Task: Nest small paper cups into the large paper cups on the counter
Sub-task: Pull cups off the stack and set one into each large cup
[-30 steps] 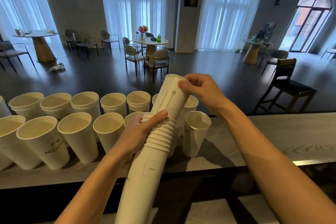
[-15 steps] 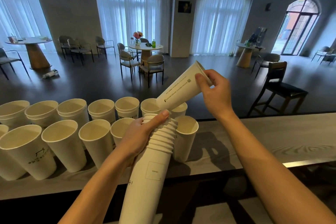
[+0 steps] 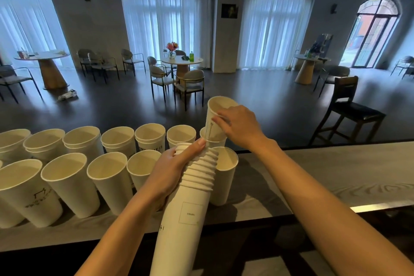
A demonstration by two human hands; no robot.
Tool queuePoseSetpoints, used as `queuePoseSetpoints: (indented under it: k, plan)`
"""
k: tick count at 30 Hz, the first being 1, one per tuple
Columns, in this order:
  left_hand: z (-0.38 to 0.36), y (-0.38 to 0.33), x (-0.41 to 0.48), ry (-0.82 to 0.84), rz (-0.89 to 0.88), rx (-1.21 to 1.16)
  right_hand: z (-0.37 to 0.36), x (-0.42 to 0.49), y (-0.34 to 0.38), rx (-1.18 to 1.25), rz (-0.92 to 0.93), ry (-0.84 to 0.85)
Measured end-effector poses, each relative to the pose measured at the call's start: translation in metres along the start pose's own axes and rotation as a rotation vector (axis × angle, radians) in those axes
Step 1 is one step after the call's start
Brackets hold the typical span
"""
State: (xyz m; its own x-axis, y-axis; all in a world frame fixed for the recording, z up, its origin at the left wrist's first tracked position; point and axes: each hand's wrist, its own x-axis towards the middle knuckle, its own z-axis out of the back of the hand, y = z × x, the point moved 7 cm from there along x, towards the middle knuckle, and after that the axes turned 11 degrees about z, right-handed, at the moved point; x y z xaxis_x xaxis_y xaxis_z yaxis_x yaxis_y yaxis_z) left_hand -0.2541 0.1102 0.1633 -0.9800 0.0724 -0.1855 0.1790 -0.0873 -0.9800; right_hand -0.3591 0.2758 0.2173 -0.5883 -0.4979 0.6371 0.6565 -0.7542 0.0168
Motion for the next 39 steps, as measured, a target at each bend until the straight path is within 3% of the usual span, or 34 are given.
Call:
queuePoseSetpoints:
  k: [4, 8, 19, 25, 28, 32, 35, 39]
  plan:
    - [0.002, 0.005, 0.003, 0.005, -0.003, -0.012, -0.043, -0.003, -0.005, 0.057, -0.015, 0.326]
    - [0.004, 0.007, 0.005, 0.002, -0.013, -0.022, -0.069, -0.014, -0.010, 0.121, -0.080, 0.463]
    - [0.015, 0.016, 0.009, 0.003, -0.012, -0.055, -0.080, -0.017, -0.013, 0.182, -0.126, 0.460]
    - [0.017, 0.016, 0.003, 0.051, -0.037, -0.052, -0.045, -0.007, 0.008, 0.242, -0.067, 0.149]
    - [0.023, 0.023, 0.000, 0.051, -0.025, -0.066, -0.023, -0.011, 0.039, 0.527, -0.098, 0.059]
    - [0.029, 0.029, -0.005, 0.057, -0.018, -0.100, -0.016, -0.023, 0.089, 0.959, -0.067, 0.296]
    - [0.033, 0.033, -0.008, 0.044, -0.003, -0.107, -0.020, -0.035, 0.113, 1.065, -0.051, 0.527]
    - [0.036, 0.037, -0.014, 0.031, 0.014, -0.066, -0.020, -0.036, 0.123, 1.111, -0.009, 0.560]
